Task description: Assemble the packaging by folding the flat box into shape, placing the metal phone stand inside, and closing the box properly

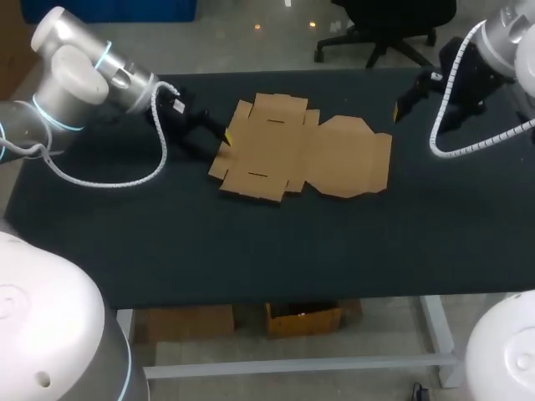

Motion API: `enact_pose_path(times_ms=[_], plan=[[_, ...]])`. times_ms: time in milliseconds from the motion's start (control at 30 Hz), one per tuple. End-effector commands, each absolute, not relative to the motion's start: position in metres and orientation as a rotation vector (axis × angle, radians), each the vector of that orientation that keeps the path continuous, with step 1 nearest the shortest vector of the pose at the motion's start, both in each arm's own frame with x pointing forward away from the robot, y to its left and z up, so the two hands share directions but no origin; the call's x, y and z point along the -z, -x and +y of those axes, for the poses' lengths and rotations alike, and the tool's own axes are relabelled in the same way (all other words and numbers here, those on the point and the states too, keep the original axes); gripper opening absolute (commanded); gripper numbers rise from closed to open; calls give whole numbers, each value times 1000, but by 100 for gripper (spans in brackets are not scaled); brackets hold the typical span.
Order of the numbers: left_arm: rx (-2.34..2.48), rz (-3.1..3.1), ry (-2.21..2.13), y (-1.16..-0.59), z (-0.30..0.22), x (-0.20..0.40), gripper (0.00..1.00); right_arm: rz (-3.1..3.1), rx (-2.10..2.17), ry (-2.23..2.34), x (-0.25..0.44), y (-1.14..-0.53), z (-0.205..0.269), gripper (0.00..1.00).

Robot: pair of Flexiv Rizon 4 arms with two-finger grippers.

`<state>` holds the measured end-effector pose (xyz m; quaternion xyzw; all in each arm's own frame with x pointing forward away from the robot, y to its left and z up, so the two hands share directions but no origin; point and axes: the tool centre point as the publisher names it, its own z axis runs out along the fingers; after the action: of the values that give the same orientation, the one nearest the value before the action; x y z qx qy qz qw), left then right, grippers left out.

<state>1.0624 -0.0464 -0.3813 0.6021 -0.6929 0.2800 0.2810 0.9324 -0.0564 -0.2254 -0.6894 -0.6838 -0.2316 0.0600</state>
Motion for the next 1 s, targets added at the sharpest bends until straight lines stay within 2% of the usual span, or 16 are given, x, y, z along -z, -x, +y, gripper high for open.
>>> enact_pose_path(times_ms=[33,100,233,433,500,700,767,1000], plan=[[-718,-1838,-1562,-1071,-50,388,83,-2069,693,2084,224,-932,-57,100],[-720,-1818,-1545,-1071,-52,388,78,-2069,693,2083,225,-932,-57,100],[-717,-1800,-1522,-1069,-56,388,80,-2068,691,2083,225,-933,-56,100],[-695,-1809,-1514,-1067,-60,391,76,-2069,693,2076,226,-934,-55,100],[-691,-1810,-1512,-1066,-61,391,58,-2067,694,2074,227,-934,-55,100],[-687,-1809,-1502,-1065,-63,392,27,-2057,678,2054,230,-934,-53,100],[-689,-1809,-1501,-1064,-63,392,0,-2048,669,2057,231,-934,-54,100],[-731,-1810,-1511,-1053,-57,386,0,-2018,639,2078,232,-929,-59,100]])
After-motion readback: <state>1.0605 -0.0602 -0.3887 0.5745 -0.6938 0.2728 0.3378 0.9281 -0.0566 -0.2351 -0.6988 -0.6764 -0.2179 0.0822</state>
